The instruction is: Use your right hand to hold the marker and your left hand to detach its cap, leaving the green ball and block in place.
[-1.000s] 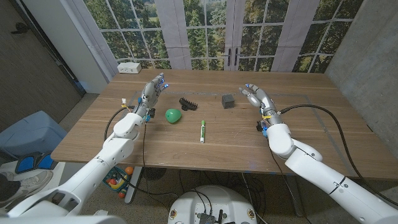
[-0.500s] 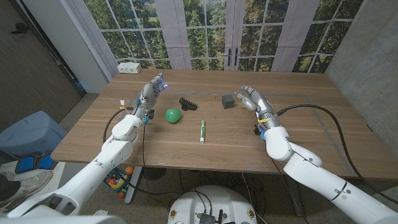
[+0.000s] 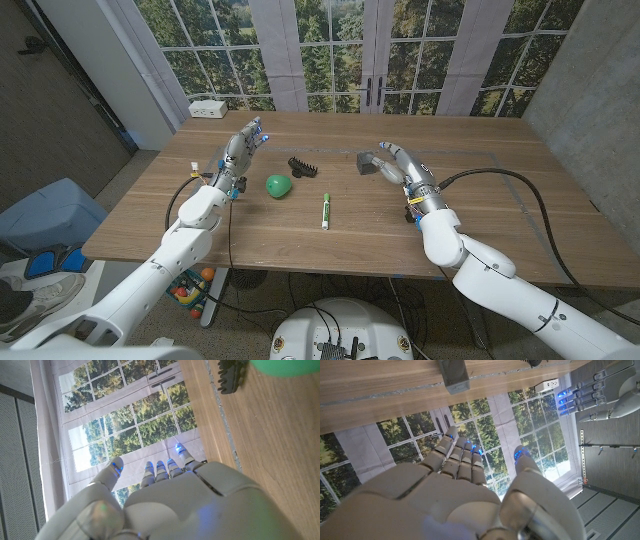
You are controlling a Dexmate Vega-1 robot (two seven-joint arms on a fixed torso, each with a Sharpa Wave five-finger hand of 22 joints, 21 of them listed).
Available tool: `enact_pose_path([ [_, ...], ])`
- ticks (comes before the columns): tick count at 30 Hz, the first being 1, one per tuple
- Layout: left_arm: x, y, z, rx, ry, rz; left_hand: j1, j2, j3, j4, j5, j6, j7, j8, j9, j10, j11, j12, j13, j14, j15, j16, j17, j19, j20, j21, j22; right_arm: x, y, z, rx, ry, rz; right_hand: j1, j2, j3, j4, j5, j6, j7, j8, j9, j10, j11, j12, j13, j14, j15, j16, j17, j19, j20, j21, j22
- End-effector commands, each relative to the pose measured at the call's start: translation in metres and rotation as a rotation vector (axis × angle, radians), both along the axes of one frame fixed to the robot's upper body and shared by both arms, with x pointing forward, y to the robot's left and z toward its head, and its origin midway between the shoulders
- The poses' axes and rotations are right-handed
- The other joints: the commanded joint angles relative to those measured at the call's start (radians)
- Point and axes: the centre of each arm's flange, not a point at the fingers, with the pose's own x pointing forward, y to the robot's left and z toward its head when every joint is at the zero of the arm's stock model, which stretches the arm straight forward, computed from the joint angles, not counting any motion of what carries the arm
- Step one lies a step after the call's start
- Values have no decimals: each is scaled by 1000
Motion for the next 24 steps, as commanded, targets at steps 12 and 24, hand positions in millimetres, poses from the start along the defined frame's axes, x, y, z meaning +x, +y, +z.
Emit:
enact_pose_path([
  [12, -7, 8, 0, 0, -21, -6, -1, 37, 3, -8, 0, 4, 3, 4, 4, 5, -1, 7, 3, 2, -13, -3, 2, 8, -29, -10, 3, -10, 37, -15, -115, 6, -15, 34, -16, 0, -23, 0, 3, -8, 6, 4, 7, -15, 6, 8, 10, -20, 9, 3, 19, 0, -3, 5],
  [24, -7, 12, -3, 3, -21, -15, -3, 36, 3, -10, 0, 5, 1, 4, 4, 6, 0, 8, 3, 2, -13, -4, 2, 10, -27, -16, 3, -13, 52, -24, -151, 12, -21, 38, -47, -22, -17, -15, 61, -19, 27, 5, 41, -25, 19, 14, 22, -22, 20, 8, 40, 8, -8, 7],
])
